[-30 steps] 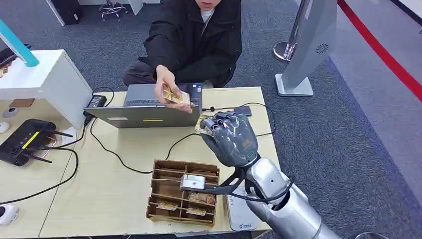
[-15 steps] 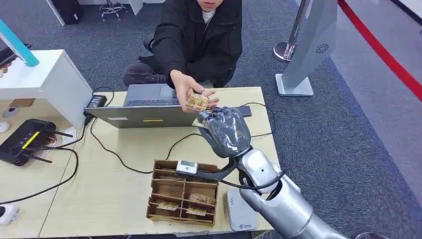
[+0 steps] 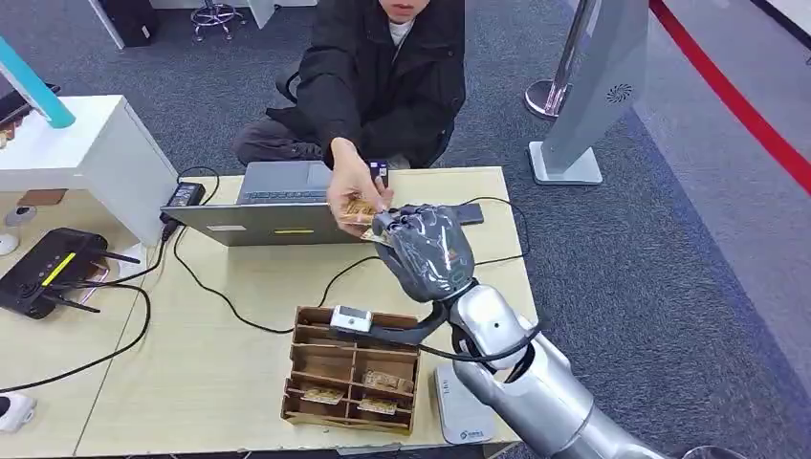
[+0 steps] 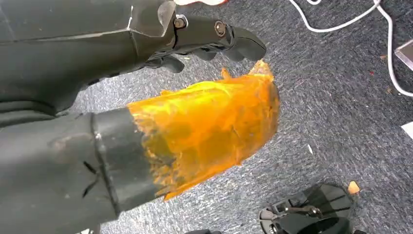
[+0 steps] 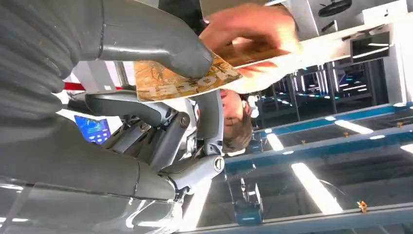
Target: Pass the card to the sensor for recognition and then transmit it.
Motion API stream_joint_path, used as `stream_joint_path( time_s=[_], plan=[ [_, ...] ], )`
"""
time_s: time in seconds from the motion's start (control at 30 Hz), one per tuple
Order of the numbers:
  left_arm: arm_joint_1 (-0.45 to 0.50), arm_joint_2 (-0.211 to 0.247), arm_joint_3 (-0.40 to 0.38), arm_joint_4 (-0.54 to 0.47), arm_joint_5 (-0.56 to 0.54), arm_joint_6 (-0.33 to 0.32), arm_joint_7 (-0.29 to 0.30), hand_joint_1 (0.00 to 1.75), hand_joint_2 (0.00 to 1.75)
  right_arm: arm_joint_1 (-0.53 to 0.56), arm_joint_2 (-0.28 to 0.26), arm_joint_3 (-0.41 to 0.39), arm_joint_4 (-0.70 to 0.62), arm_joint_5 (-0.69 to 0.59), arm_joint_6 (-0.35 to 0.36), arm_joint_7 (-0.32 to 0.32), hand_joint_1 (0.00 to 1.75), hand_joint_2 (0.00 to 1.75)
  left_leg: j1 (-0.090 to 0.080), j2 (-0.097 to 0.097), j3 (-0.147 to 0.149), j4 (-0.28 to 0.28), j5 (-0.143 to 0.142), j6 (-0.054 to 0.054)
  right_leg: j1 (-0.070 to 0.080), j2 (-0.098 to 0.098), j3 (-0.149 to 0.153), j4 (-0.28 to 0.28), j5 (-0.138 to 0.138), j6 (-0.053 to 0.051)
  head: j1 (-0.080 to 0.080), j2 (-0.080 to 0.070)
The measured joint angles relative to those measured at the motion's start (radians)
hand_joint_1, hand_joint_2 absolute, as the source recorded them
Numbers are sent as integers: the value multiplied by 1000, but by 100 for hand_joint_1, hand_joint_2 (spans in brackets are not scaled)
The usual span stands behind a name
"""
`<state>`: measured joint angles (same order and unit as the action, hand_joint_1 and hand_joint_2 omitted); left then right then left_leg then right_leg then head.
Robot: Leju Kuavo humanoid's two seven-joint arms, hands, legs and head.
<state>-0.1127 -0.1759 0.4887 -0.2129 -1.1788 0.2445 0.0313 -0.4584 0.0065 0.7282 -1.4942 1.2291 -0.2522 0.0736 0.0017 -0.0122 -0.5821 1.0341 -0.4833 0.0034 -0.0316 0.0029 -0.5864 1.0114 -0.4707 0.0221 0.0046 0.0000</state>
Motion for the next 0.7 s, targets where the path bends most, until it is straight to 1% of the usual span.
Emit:
stream_joint_path(
  time_s=[0.5,0.53,0.57,0.7],
  plan=[
    [0,0,-14,0,-2,0,2,0,0,-9,6,13,5,-2,0,1,175,175,0,0,0,0,0,0,0,0,0,0,0,0,0,0],
    [0,0,-14,0,-2,0,2,0,0,-10,6,14,5,-2,0,1,133,175,0,0,0,0,0,0,0,0,0,0,0,0,0,0],
    [0,0,-15,0,-2,0,2,0,0,-10,6,15,5,-2,0,1,0,175,0,0,0,0,0,0,0,0,0,0,0,0,0,0],
    [0,0,-15,0,-2,0,2,0,0,-11,7,19,7,-3,-2,3,0,175,0,0,0,0,0,0,0,0,0,0,0,0,0,0]
  ],
)
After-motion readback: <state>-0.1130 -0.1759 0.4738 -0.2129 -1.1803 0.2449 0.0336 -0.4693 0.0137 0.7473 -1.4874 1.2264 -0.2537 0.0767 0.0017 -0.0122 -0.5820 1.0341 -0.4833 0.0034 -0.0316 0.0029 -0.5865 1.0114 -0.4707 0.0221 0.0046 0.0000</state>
